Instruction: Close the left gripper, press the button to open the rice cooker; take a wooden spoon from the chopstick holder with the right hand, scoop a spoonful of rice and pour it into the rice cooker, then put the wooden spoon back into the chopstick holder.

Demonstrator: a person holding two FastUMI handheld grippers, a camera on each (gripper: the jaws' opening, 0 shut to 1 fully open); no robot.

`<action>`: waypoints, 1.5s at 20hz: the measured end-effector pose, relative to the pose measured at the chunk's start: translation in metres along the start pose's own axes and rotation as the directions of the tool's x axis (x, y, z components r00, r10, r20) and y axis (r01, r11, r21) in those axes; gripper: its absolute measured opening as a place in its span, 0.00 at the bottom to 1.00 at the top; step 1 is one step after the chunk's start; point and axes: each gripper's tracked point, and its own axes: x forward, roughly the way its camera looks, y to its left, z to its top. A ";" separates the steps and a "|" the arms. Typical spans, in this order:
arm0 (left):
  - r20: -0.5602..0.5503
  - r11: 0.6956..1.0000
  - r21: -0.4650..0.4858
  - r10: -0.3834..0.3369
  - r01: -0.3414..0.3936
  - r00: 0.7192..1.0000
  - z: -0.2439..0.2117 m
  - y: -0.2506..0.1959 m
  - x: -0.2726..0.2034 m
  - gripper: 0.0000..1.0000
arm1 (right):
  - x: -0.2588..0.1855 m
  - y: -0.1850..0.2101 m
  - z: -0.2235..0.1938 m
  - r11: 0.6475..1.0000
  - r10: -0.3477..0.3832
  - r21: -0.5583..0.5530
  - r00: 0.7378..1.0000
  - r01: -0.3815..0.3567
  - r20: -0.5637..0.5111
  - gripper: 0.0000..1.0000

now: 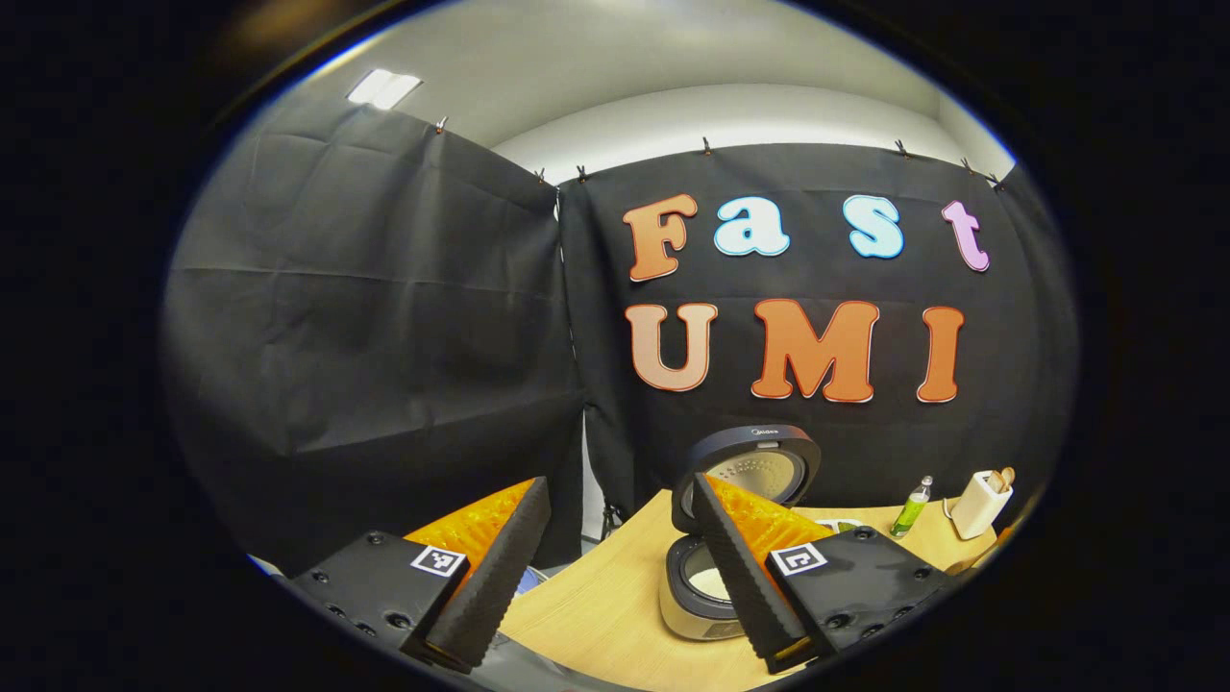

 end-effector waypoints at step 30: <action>-0.083 0.980 0.075 -0.179 0.186 0.980 -0.047 0.087 0.109 0.97 | 0.054 0.120 -0.157 0.983 -0.144 -0.134 0.983 0.128 -0.112 0.15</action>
